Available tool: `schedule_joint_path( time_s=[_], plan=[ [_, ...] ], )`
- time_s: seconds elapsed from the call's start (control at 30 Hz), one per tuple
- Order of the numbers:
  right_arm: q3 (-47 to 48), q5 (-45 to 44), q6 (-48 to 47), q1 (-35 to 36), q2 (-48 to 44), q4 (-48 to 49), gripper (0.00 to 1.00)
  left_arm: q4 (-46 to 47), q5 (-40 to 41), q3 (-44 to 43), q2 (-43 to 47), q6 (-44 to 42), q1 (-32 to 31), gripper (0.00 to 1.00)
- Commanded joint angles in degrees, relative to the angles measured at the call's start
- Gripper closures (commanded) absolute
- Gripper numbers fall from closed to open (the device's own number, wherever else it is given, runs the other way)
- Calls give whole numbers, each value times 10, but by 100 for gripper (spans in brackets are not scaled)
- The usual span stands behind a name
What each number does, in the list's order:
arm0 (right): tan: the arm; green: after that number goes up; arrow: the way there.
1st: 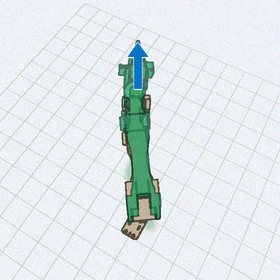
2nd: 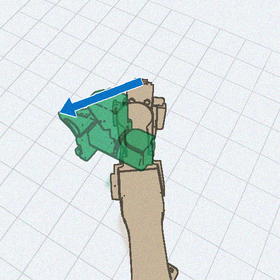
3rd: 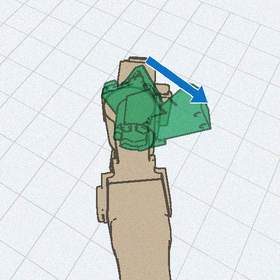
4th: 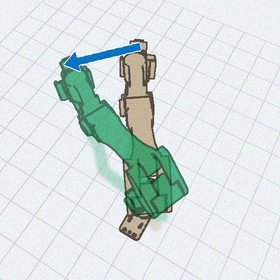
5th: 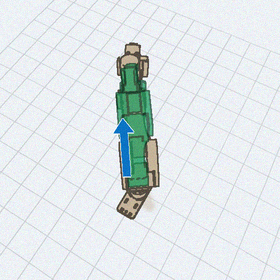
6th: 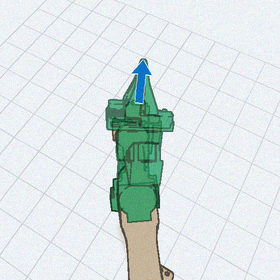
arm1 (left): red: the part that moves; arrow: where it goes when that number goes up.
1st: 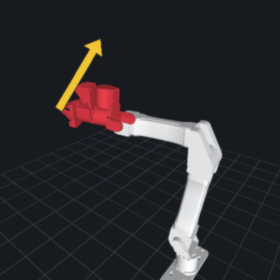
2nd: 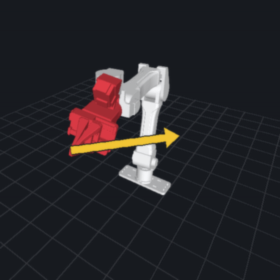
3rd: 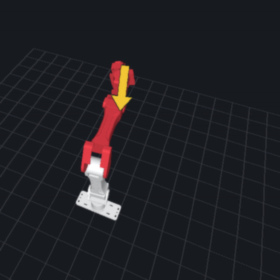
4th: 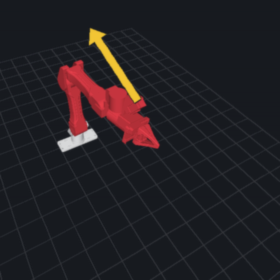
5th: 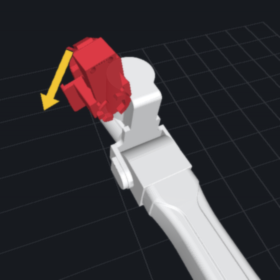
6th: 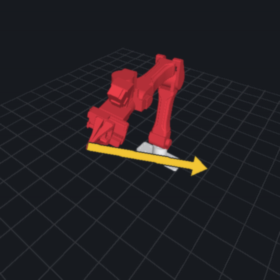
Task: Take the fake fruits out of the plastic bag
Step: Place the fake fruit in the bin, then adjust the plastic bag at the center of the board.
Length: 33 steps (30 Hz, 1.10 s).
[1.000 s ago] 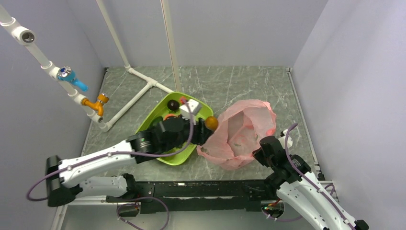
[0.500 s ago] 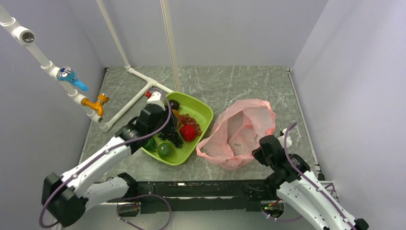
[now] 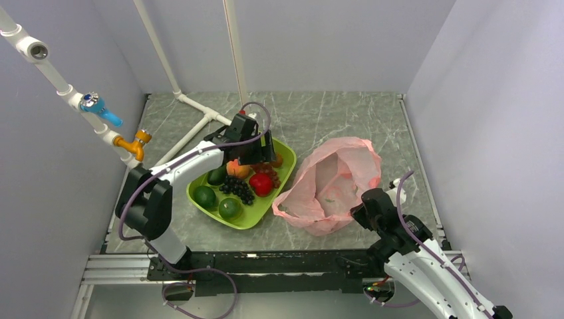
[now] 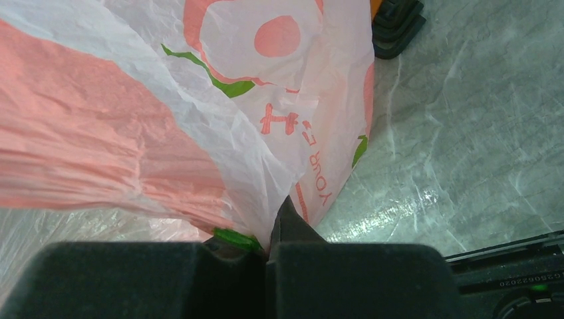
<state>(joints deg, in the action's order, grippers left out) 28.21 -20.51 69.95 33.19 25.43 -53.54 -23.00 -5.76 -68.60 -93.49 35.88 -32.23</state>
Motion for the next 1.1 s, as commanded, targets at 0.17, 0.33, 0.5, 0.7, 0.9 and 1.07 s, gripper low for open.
schedule_joint_path(
  time_s=[0.17,0.33,0.5,0.7,0.9,1.07],
  plan=[
    [4,2,-19,3,8,25,100,39,-99,41,128,8,-1,13],
    [-5,42,-63,3,11,73,100,126,-184,98,232,76,-44,16],
    [-7,109,-127,2,7,113,100,80,-89,42,240,58,-203,18],
    [-25,198,-175,2,-13,132,100,38,-2,-28,129,23,-329,22],
    [-62,262,-179,3,-34,131,100,-123,131,-188,-29,-10,-378,27],
    [-91,310,-174,3,-20,158,100,-88,141,-173,-38,-31,-383,19]
  ],
)
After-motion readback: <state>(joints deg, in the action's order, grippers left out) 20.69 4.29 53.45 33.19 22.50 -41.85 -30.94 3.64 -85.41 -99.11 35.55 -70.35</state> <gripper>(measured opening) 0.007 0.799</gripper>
